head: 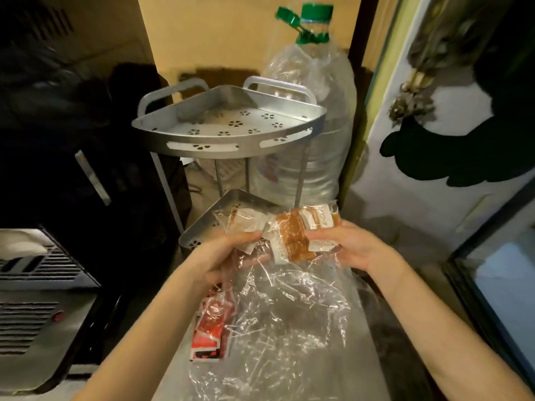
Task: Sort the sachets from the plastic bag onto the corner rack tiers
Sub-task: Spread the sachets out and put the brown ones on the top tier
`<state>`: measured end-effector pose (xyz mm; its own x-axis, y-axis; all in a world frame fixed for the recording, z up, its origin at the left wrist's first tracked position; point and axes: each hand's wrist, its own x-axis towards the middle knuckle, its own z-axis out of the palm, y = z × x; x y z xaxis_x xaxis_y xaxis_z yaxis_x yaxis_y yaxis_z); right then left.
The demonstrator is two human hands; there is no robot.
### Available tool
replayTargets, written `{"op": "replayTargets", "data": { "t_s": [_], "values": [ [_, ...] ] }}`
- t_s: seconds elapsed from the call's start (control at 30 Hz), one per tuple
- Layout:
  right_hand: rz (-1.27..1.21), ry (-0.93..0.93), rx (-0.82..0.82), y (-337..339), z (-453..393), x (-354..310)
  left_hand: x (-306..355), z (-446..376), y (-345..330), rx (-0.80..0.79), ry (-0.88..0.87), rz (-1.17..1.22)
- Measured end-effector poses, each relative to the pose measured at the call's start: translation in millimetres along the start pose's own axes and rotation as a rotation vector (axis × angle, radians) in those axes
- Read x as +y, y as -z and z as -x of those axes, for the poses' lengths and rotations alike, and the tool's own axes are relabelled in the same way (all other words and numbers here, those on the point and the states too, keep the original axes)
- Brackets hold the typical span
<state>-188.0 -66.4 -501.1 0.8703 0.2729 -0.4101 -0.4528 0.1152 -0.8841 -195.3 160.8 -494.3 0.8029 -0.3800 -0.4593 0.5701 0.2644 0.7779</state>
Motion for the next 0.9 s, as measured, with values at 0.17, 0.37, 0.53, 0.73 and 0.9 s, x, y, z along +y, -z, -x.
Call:
{"op": "replayTargets", "data": {
  "t_s": [0.17, 0.37, 0.53, 0.73, 0.9],
  "values": [
    [0.066, 0.221, -0.007, -16, 20, -76, 67, 25, -29, -0.086, -0.29, -0.103],
    [0.134, 0.496, -0.04, -47, 42, -171, 154, 57, -60, -0.088, -0.651, -0.283],
    [0.185, 0.747, -0.004, -73, 54, -243, 229, 77, -81, -0.053, -0.851, -0.391],
    [0.203, 1.09, 0.105, -101, 55, -307, 303, 97, -113, 0.036, -1.155, -0.586],
    [0.178, 1.259, 0.17, -113, 49, -354, 348, 106, -128, 0.059, -1.309, -0.624]
  ]
}}
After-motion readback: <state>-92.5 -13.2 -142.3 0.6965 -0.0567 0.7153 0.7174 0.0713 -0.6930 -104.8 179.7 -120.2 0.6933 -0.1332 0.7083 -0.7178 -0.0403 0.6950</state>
